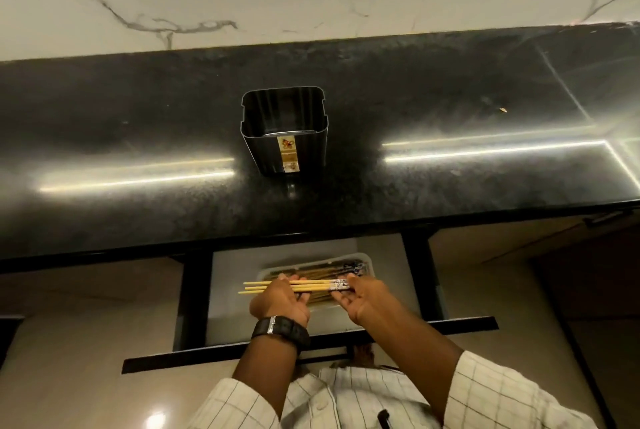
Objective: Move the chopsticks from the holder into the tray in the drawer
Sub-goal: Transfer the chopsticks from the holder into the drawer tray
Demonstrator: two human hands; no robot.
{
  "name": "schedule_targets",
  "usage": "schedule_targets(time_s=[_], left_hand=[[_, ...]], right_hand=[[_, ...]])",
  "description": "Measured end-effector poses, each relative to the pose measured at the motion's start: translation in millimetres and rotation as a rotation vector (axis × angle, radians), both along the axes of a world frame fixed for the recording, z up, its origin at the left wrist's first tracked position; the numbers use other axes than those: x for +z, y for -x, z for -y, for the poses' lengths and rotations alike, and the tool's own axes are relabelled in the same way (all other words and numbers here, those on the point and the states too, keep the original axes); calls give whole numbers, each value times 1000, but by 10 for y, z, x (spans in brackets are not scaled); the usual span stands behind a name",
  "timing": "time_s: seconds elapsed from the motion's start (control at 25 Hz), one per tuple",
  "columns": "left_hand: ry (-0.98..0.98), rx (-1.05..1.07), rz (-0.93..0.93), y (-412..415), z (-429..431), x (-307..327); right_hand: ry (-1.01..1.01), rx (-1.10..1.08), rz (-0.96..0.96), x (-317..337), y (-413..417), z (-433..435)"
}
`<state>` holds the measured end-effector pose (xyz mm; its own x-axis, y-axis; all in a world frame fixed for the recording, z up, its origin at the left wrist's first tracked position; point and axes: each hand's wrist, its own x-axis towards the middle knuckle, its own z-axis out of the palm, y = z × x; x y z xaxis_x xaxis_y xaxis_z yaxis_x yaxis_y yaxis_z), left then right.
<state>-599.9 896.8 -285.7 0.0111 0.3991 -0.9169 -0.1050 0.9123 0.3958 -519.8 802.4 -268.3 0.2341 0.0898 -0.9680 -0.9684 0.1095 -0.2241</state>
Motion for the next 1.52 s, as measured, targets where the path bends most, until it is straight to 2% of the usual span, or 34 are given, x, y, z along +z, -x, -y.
schedule_targets(time_s=[0.28, 0.56, 0.84, 1.04, 1.28, 1.4, 1.52], left_hand=[[168, 5, -57, -52, -64, -202], [245, 5, -115, -134, -96, -351], [353, 15, -33, -119, -156, -267], [355, -69, -36, -108, -196, -214], [195, -282, -40, -122, -209, -249], [229, -336, 7, -11, -252, -232], [250, -301, 3, 37, -324, -185]], right_hand=[[133, 47, -53, -130, -139, -19], [152, 40, -120, -88, -257, -113], [149, 23, -176, -70, -315, -189], [191, 122, -173, 74, -323, -217], [215, 304, -92, 113, -277, -172], [171, 330, -71, 72, -233, -86], [183, 349, -12, -22, -208, -41]])
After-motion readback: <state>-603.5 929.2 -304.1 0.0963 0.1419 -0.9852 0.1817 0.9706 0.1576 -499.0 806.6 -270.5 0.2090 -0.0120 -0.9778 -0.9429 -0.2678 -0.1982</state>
